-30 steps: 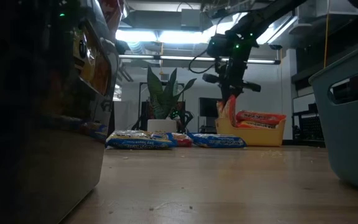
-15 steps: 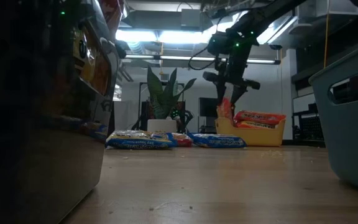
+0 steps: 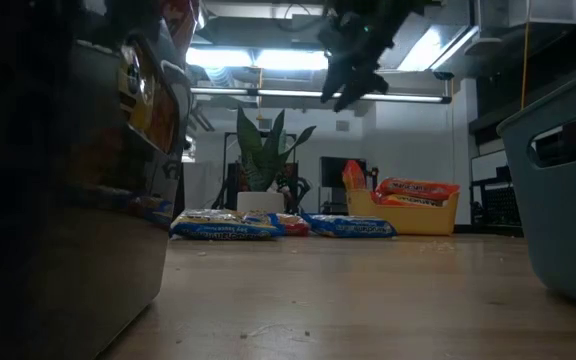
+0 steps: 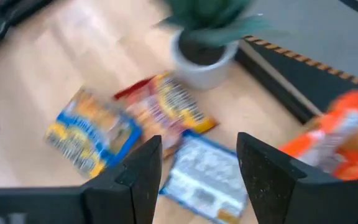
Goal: Sort Maruchan noodles
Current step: Put the blue noodle pack into the blue bin
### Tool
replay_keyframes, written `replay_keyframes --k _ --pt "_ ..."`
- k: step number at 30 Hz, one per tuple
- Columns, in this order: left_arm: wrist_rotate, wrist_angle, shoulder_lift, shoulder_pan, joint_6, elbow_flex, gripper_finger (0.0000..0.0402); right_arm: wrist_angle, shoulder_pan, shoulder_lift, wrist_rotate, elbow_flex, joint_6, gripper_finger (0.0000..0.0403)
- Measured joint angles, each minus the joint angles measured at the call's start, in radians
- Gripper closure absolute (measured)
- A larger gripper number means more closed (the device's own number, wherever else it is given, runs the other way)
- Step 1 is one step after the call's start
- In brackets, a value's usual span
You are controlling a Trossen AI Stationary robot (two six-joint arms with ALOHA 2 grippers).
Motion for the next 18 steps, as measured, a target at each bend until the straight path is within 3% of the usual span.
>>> replay_keyframes --k 9,14,18 --pt "0.023 0.496 0.000 0.119 -0.105 -0.298 0.0401 0.051 0.299 0.018 0.213 -0.060 -0.035 0.0210" --pt "0.031 0.550 0.008 0.174 -0.093 -0.317 0.0401 0.288 0.396 0.018 0.252 -0.225 -0.034 0.0210" --pt "0.108 0.550 0.046 0.227 -0.070 -0.287 0.0401 0.501 0.415 0.020 0.282 -0.372 0.075 0.0210"
